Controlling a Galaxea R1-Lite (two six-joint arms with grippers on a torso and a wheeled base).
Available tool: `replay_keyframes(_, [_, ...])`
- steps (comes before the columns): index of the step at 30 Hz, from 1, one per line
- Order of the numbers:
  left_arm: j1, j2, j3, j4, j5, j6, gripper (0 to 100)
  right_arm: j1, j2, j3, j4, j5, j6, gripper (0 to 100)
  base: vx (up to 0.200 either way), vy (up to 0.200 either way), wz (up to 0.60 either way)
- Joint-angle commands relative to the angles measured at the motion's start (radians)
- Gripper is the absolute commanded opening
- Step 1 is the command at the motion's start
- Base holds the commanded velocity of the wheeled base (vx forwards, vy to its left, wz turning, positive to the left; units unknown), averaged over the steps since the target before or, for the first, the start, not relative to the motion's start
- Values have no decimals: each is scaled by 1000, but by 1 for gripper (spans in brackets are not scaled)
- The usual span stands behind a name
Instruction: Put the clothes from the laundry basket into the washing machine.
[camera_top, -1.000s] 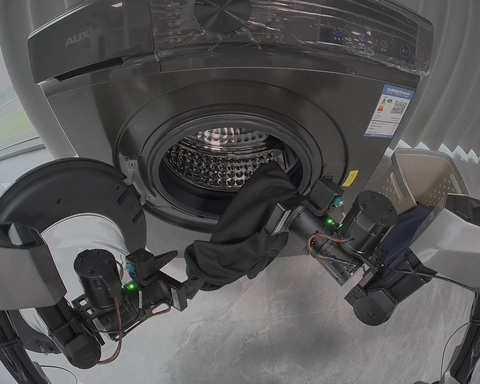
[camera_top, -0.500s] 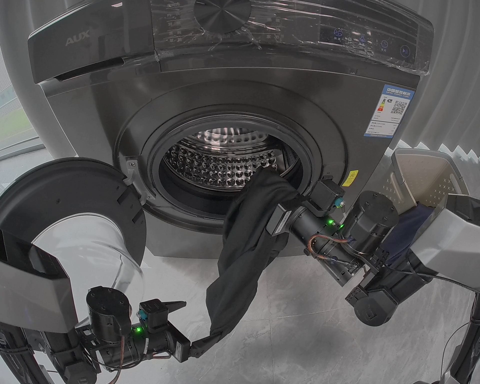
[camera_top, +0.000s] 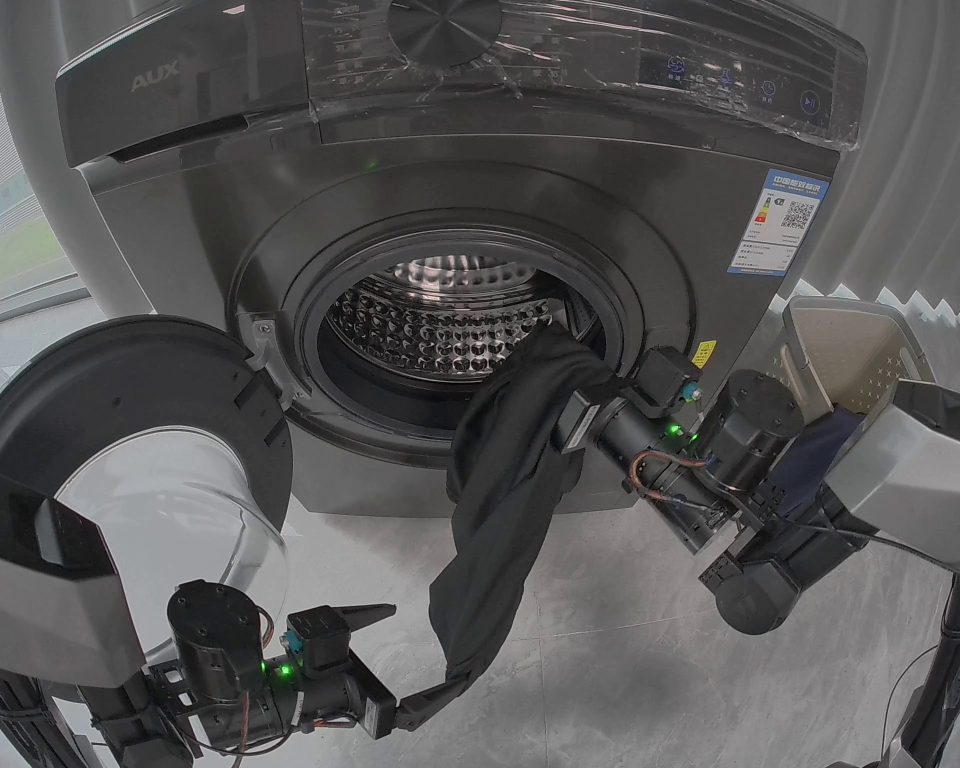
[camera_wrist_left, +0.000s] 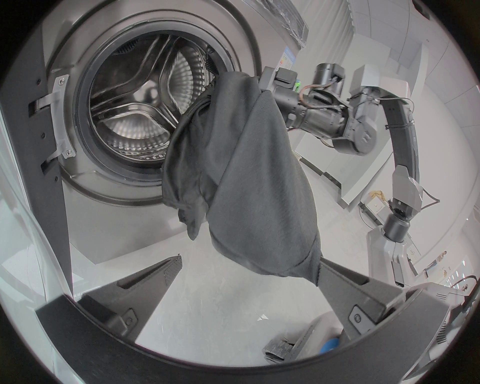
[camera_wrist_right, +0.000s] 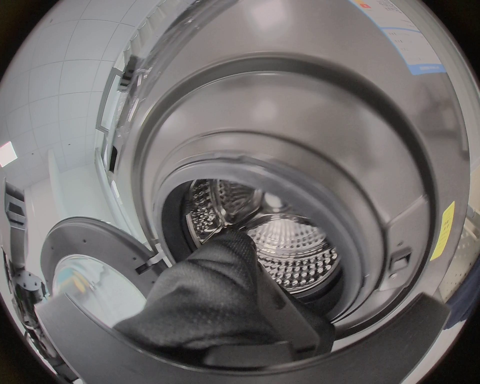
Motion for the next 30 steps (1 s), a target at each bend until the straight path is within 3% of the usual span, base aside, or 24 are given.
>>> replay_keyframes(1, [-25,-12,42,-3,-1,-5,100,-38,-7,-10,-2,2,-2,0,0,0,0])
replay_keyframes(15, [-27,21,6,-3,3,-6,100,-22,-33,-8,4,0,-5,0,0,0,0])
replay_keyframes(18, [-16,35,-83,-3,6,-13,100,5,-33,3,1,-1,-5,0,0,0,0])
replay_keyframes(22, [-7,71,-261,-3,8,-46,100,44,-30,10,5,-3,-5,0,0,0,0])
replay_keyframes(30, [15,172,-469,-4,43,-51,100,104,-18,12,8,-9,-2,0,0,0,0])
